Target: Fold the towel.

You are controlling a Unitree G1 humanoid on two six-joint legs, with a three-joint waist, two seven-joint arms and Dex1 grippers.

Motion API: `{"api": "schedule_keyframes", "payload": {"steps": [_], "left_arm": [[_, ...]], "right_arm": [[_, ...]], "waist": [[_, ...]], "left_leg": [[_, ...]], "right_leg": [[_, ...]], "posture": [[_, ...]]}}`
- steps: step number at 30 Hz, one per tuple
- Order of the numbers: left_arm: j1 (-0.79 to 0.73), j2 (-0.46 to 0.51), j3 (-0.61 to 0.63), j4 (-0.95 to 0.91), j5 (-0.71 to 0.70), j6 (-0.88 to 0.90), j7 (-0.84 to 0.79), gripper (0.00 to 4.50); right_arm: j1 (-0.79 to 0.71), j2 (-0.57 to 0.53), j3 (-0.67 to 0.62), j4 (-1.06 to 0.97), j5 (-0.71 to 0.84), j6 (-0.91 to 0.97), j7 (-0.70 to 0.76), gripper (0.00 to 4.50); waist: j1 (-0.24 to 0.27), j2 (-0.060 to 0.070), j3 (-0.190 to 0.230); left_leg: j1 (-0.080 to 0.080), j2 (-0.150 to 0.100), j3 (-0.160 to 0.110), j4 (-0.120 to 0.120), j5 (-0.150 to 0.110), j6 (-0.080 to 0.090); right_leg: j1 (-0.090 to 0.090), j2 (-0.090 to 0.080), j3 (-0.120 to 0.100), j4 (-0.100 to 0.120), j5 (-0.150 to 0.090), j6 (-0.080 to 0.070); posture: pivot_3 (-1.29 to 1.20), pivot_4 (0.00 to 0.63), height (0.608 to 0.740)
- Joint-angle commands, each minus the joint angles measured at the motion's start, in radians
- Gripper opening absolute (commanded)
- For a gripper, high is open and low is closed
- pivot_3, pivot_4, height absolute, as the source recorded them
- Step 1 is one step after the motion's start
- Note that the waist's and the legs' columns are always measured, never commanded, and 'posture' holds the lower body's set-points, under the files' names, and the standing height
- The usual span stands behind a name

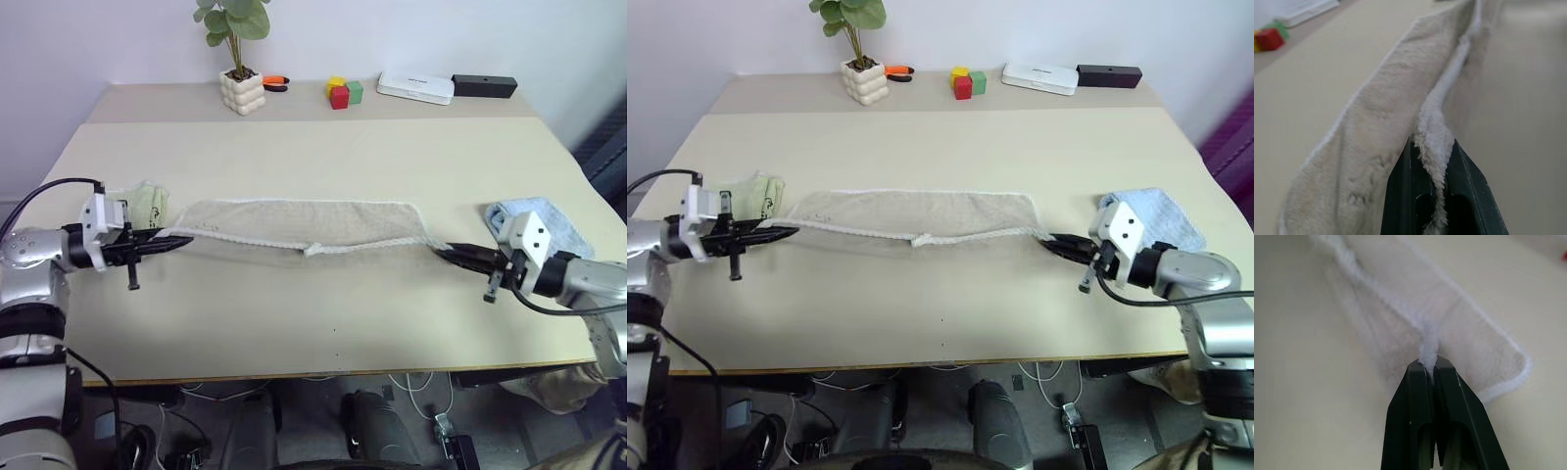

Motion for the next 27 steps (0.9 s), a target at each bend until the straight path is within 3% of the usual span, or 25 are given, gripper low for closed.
{"api": "schedule_keyframes", "payload": {"steps": [1, 5, 9, 27], "left_arm": [[0.082, 0.055, -0.007, -0.108, -0.092, 0.058, -0.004, 0.05], [0.179, 0.087, 0.014, -0.189, -0.14, 0.103, -0.004, 0.05], [0.168, 0.059, 0.042, -0.18, -0.128, 0.108, -0.004, 0.05], [-0.195, -0.103, 0.049, 0.232, 0.144, -0.057, 0.087, 0.05]], "right_arm": [[0.042, -0.029, -0.062, -0.077, 0.051, 0.01, 0.042, 0.0], [0.054, -0.031, -0.079, -0.073, 0.045, 0.003, 0.042, 0.0], [0.008, -0.015, -0.058, -0.024, 0.026, -0.005, 0.025, 0.0], [-0.326, 0.099, 0.104, 0.367, -0.183, -0.188, -0.071, 0.0]], "waist": [[0.0, 0.0, 0.0], [-0.001, 0.0, 0.0], [0.004, 0.0, 0.0], [0.0, 0.0, 0.0]], "left_leg": [[0.001, 0.0, 0.0, 0.0, 0.0, 0.0], [0.002, 0.0, 0.0, 0.0, 0.0, 0.0], [0.003, 0.0, 0.0, 0.0, 0.0, 0.0], [0.003, 0.0, 0.0, 0.001, 0.0, 0.0]], "right_leg": [[0.001, 0.0, 0.0, 0.0, 0.0, 0.0], [0.001, 0.0, 0.0, 0.001, 0.0, -0.001], [0.002, 0.0, 0.0, 0.001, -0.002, -0.004], [0.003, 0.001, 0.0, 0.001, 0.0, -0.001]], "posture": [[0.0, 0.15, 0.74], [0.0, 0.15, 0.74], [0.0, 0.15, 0.74], [0.0, 0.15, 0.74]]}}
